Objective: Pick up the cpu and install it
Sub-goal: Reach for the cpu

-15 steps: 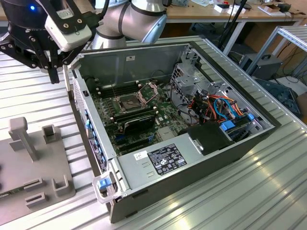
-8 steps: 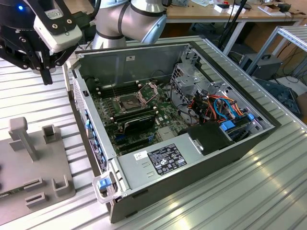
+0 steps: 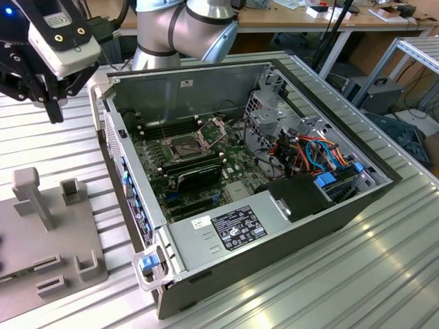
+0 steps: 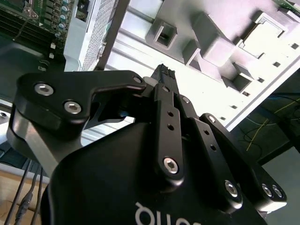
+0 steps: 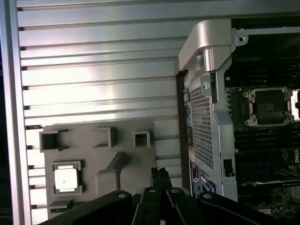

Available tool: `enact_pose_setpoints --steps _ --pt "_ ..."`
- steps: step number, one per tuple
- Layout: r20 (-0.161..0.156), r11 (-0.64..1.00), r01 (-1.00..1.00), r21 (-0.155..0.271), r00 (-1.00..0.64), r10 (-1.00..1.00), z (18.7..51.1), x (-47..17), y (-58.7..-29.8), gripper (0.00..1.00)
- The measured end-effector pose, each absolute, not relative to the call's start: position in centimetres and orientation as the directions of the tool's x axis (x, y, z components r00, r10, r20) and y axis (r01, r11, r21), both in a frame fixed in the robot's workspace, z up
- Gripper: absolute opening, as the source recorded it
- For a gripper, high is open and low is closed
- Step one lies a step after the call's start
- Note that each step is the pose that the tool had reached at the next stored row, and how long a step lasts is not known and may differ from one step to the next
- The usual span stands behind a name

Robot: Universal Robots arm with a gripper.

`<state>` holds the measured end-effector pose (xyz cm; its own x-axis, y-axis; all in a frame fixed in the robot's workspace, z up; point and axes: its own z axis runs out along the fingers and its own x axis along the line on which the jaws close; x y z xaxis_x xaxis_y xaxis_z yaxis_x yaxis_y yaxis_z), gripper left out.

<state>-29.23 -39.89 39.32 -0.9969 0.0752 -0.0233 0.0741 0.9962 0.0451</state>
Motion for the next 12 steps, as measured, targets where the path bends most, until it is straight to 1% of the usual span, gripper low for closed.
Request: enact_pose_setpoints --steps 12 --pt "-0.023 0.996 0.074 0.045 -0.997 0.075 39.3 -31.4 -39.9 0.11"
